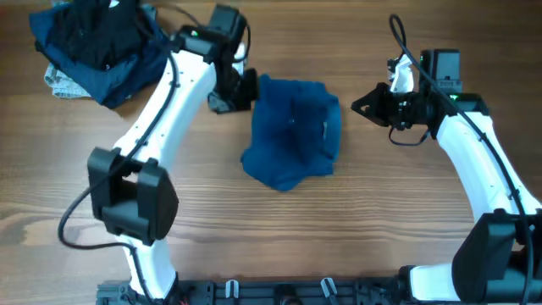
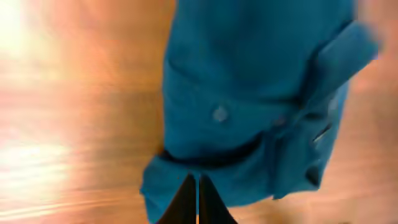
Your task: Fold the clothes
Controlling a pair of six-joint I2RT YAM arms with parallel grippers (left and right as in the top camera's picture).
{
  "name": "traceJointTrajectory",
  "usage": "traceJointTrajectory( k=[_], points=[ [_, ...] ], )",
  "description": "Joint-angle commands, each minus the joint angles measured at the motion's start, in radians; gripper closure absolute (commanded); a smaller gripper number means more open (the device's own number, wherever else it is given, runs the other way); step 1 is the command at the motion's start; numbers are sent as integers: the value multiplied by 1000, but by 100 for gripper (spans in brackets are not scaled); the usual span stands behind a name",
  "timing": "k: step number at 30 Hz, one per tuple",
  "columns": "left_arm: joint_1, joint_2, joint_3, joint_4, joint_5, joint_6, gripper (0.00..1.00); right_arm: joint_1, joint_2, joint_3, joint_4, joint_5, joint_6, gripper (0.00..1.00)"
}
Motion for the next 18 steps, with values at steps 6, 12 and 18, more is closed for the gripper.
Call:
traceJointTrajectory(
  k=[6,12,18],
  points=[
    [-63,26,-195,5,160,17,96,100,127,15,406,-261,172,96],
    [-75,26,-339,143,236,34,96,105,185,15,595,-354,311,96],
    [-26,26,-480,209,158,31,96,105,195,15,613,-344,337,95]
  ],
)
